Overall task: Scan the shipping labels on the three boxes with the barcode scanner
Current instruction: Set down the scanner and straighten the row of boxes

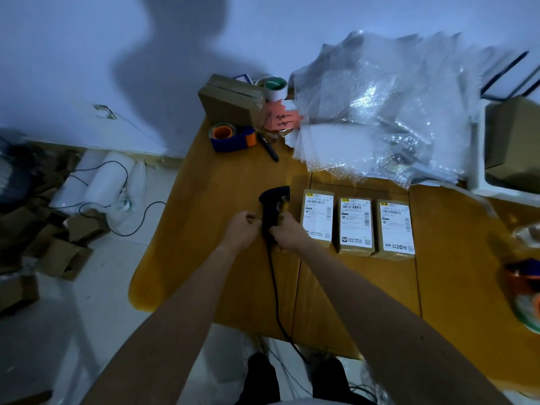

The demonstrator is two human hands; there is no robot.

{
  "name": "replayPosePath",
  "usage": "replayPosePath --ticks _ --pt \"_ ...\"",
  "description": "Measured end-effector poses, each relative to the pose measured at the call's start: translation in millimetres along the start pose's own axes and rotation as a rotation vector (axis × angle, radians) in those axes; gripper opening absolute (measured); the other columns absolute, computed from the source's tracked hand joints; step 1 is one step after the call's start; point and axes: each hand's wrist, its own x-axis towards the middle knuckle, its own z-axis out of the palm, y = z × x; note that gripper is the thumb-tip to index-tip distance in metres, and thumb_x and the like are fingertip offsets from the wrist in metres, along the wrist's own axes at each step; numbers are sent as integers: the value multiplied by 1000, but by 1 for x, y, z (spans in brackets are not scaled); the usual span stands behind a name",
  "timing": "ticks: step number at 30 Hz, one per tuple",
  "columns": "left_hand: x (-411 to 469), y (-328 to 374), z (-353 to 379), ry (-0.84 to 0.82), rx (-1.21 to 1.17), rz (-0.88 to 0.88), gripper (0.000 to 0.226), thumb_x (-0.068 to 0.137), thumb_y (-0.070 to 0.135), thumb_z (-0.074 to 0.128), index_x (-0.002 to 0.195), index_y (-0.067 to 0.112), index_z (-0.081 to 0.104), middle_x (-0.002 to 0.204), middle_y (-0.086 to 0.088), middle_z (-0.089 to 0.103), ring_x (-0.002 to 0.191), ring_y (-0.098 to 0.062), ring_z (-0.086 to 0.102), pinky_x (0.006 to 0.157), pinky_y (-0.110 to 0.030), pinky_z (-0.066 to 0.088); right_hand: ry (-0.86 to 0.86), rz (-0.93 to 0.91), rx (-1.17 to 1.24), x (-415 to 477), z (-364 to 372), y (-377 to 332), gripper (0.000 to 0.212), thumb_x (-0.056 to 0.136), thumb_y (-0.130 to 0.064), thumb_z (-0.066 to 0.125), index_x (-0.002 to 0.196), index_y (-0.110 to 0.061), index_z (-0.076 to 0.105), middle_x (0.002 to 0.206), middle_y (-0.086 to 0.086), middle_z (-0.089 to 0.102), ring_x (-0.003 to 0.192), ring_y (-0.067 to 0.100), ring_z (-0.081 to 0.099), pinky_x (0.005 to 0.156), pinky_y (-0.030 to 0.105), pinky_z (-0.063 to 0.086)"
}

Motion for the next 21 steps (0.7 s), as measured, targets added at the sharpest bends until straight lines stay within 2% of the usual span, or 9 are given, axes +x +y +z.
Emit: replayPosePath --ticks 3,6,8,11,16,19,21 --pt "-6 10 -3 30 -100 55 27 101 37 55 112 15 66 107 -3 68 92 -18 65 67 -25 48 103 -93 12 -14 -21 -1 55 98 -24 53 149 -15 37 127 14 62 108 33 65 92 48 56" --pt "-17 25 2 46 -155 96 25 100 37 57 104 16 69 99 -3 72 90 -17 70 68 -24 52 245 -185 43 -27 -43 9 49 99 -24 54 146 -15 45 134 10 59 115 27 61 90 42 53" --pt "-20 33 10 37 -152 116 28 100 35 59 110 12 70 104 -4 72 96 -19 69 70 -23 50 313 -208 42 -32 -56 19 41 101 -23 54 141 -16 50 124 6 62 104 22 63 79 33 47" --pt "-24 44 25 0 -107 115 38 99 37 61 125 10 66 119 -5 69 107 -17 63 78 -24 45 375 -216 -3 -37 -79 39 38 101 -23 54 139 -18 54 123 4 65 93 17 60 77 32 45" --pt "-28 58 53 -25 -72 114 54 98 37 62 144 11 52 142 -8 58 127 -23 56 93 -29 46 473 -196 -41 -44 -116 69 33 99 -16 57 132 -14 59 132 6 62 116 25 62 86 37 49" --pt "-28 66 69 -52 -13 101 62 99 36 60 152 10 40 152 -10 48 137 -26 48 107 -38 44 593 -159 -190 -48 -135 92 45 95 -16 60 139 -16 55 143 9 52 126 30 53 89 41 49" --pt "-29 69 79 -75 1 77 67 101 35 58 156 9 31 157 -11 43 141 -28 43 111 -41 40 645 -104 -274 -51 -146 111 52 93 -17 63 144 -15 50 145 12 48 129 33 48 93 45 49"
